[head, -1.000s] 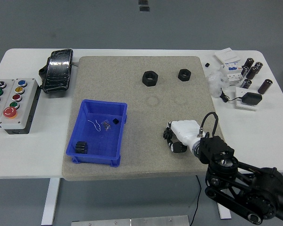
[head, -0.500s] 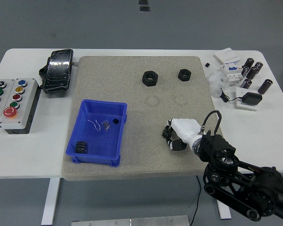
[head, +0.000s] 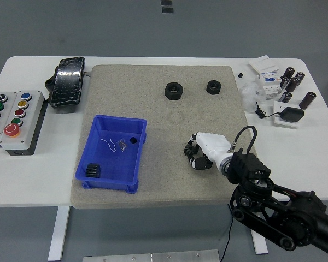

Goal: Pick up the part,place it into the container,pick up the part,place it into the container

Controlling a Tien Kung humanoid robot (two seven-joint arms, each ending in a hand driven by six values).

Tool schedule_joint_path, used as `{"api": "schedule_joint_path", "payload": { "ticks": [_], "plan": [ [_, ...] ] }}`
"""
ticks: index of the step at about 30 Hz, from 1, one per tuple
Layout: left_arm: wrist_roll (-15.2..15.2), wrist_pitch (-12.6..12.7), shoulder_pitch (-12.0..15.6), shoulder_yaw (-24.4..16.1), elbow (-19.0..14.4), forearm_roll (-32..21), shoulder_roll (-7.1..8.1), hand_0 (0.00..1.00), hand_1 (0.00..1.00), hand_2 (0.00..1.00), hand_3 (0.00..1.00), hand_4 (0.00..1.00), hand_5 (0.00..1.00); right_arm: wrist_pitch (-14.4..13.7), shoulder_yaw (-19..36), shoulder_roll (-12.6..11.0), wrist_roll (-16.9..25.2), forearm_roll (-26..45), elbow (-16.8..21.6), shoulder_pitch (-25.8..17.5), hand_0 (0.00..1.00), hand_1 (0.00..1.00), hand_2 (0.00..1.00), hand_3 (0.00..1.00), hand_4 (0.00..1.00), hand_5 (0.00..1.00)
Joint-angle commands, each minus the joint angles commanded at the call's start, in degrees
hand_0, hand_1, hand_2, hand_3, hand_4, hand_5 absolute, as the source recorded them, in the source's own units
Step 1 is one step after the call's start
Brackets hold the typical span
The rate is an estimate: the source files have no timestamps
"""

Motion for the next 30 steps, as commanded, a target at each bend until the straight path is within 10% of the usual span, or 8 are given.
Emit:
{"api": "schedule_joint_path", "payload": {
  "ticks": [16, 17, 22, 23, 28, 29, 30],
  "plan": [
    [0.2, -0.1, 0.0, 0.1, 0.0, 0.0, -0.03, 0.662, 0.571, 0.58, 0.632, 0.709, 0.429, -2.1, -5.1, 6.4, 2.7, 0.2, 0.2, 9.9, 0.149, 0.344, 0.334, 0.554, 0.585, 0.073],
    [0.2, -0.1, -0.1, 0.2, 0.0, 0.0, -0.03, 0.662, 0.571, 0.58, 0.632, 0.71, 0.431, -2.7, -5.4, 6.8, 3.3, 0.5, 0.2, 10.4, 0.206, 0.437, 0.506, 0.593, 0.607, 0.047],
    [0.3, -0.1, 0.0, -0.1, 0.0, 0.4, -0.02, 0.662, 0.571, 0.58, 0.632, 0.71, 0.431, -4.8, -7.2, 8.1, 6.4, 2.3, -0.3, 12.6, 0.206, 0.437, 0.506, 0.593, 0.607, 0.047],
    [0.4, -0.1, 0.0, -0.1, 0.0, 0.4, 0.0, 0.662, 0.571, 0.58, 0.632, 0.711, 0.432, -4.3, -7.7, 8.4, 6.9, 2.7, -0.6, 12.9, 0.416, 0.715, 0.775, 0.717, 0.589, 0.318],
    [0.3, -0.1, -0.1, 0.1, 0.0, 0.2, 0.06, 0.662, 0.571, 0.58, 0.632, 0.711, 0.432, -1.0, -9.9, 9.9, 6.8, 3.4, -2.9, 12.8, 0.416, 0.715, 0.775, 0.717, 0.589, 0.318],
    [0.3, -0.1, -0.1, 0.1, 0.0, 0.1, 0.07, 0.662, 0.571, 0.58, 0.631, 0.71, 0.43, -0.8, -10.2, 10.2, 6.6, 3.1, -3.2, 12.6, 0.535, 0.858, 0.955, 0.943, 0.753, 0.338],
    [0.3, -0.1, -0.1, 0.1, 0.0, 0.2, 0.07, 0.662, 0.571, 0.58, 0.631, 0.71, 0.43, -0.7, -10.4, 10.4, 6.5, 2.7, -3.4, 12.3, 0.535, 0.858, 0.955, 0.943, 0.753, 0.338]
  ]
}}
